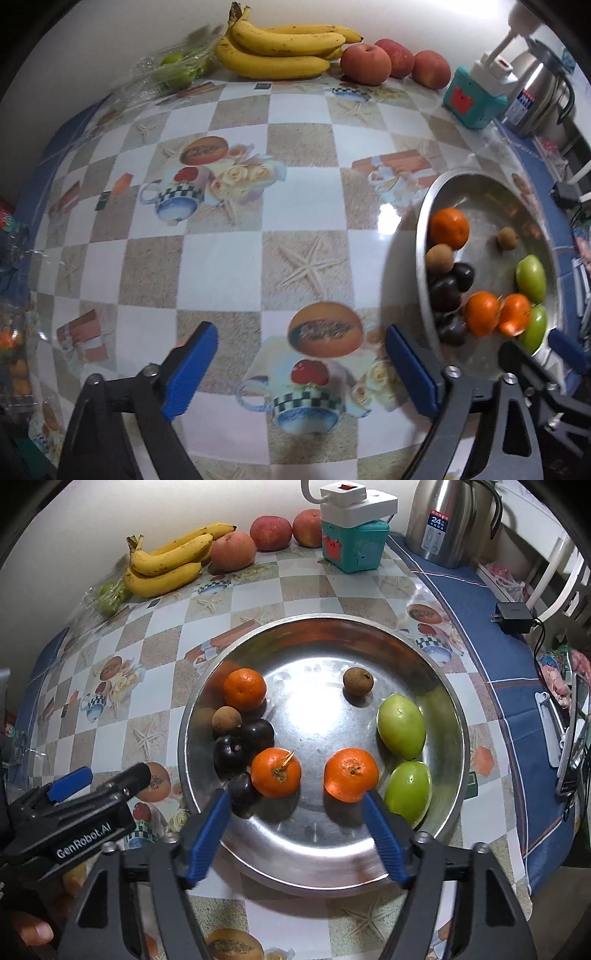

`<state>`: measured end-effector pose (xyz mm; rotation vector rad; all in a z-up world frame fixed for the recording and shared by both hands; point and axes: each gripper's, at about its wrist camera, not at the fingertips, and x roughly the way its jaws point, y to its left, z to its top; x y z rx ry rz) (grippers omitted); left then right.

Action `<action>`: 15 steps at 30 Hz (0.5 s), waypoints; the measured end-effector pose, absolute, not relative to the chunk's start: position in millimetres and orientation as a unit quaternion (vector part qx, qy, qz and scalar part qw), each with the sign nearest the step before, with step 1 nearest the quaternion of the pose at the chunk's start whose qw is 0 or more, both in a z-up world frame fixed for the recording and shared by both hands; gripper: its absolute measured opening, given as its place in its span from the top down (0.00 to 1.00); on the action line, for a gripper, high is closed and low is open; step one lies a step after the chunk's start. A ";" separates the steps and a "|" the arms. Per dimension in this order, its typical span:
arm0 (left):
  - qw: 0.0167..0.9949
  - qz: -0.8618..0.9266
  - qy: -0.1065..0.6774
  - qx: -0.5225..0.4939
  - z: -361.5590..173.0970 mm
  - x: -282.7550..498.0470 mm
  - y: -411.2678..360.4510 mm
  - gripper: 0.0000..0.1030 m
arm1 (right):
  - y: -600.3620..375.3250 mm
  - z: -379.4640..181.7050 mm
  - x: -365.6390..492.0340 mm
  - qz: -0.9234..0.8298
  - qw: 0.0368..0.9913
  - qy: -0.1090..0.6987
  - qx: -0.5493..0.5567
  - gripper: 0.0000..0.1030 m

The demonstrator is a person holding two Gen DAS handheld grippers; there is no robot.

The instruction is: Organize fruits

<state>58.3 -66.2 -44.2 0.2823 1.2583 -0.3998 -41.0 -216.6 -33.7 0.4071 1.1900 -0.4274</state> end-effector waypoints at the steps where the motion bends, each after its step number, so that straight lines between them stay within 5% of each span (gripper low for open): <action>1: 0.783 -0.181 0.579 0.138 -44.5 55.7 -64.7 0.04 | -216.1 -33.0 -42.7 -0.198 0.790 0.549 0.189 0.16; 15: 0.798 -0.135 0.561 0.175 -38.2 34.2 -48.3 0.03 | -205.8 -29.7 -60.5 -0.195 0.806 0.529 0.179 0.06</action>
